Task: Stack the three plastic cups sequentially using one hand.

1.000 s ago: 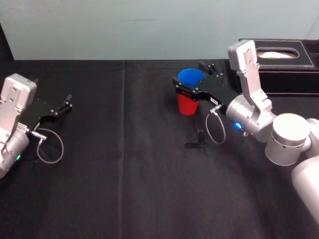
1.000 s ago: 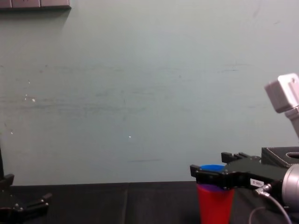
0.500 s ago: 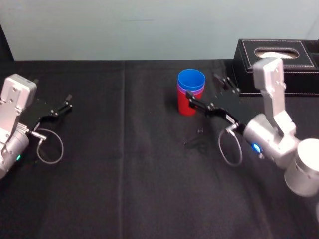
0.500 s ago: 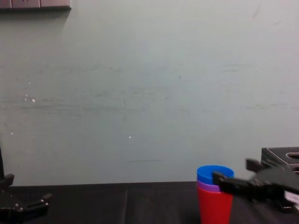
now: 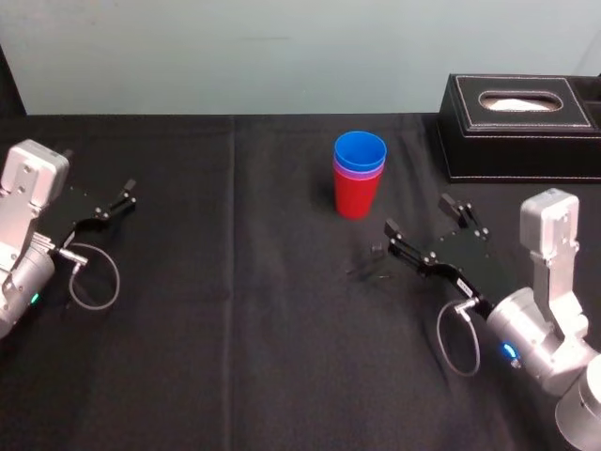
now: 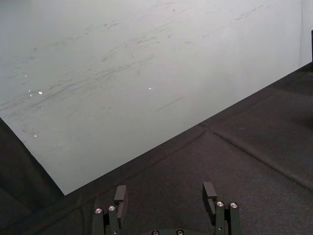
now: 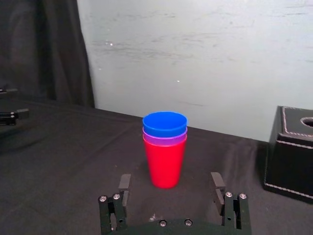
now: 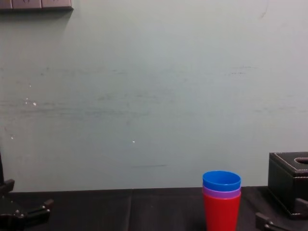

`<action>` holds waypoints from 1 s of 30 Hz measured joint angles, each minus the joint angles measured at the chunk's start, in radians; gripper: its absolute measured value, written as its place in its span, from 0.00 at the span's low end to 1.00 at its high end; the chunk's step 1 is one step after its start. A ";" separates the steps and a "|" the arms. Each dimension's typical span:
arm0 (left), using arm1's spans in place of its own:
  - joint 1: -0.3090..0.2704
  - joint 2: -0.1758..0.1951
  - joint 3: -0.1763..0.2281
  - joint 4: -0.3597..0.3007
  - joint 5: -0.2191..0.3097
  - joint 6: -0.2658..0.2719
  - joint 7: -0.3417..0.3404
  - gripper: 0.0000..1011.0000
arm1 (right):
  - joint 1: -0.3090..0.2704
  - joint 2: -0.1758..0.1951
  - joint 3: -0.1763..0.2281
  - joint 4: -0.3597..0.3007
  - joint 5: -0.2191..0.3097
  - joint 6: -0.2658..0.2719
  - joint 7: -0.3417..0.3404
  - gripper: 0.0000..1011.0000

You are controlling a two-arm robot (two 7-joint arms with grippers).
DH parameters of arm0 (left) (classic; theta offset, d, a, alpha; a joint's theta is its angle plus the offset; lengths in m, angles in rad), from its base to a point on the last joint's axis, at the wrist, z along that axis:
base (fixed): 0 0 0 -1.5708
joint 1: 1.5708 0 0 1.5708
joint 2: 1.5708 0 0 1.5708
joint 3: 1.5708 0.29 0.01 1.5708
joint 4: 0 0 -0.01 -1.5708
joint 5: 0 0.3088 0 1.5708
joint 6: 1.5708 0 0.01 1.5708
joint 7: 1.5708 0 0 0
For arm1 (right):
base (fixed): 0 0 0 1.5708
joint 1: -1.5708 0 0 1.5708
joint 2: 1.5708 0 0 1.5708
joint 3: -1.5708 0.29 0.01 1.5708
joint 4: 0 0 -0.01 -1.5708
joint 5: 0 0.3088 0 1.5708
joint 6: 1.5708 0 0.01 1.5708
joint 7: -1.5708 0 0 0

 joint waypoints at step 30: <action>0.000 0.000 0.000 0.000 0.000 0.000 0.000 0.99 | -0.028 -0.037 0.019 0.022 -0.051 -0.058 -0.019 0.99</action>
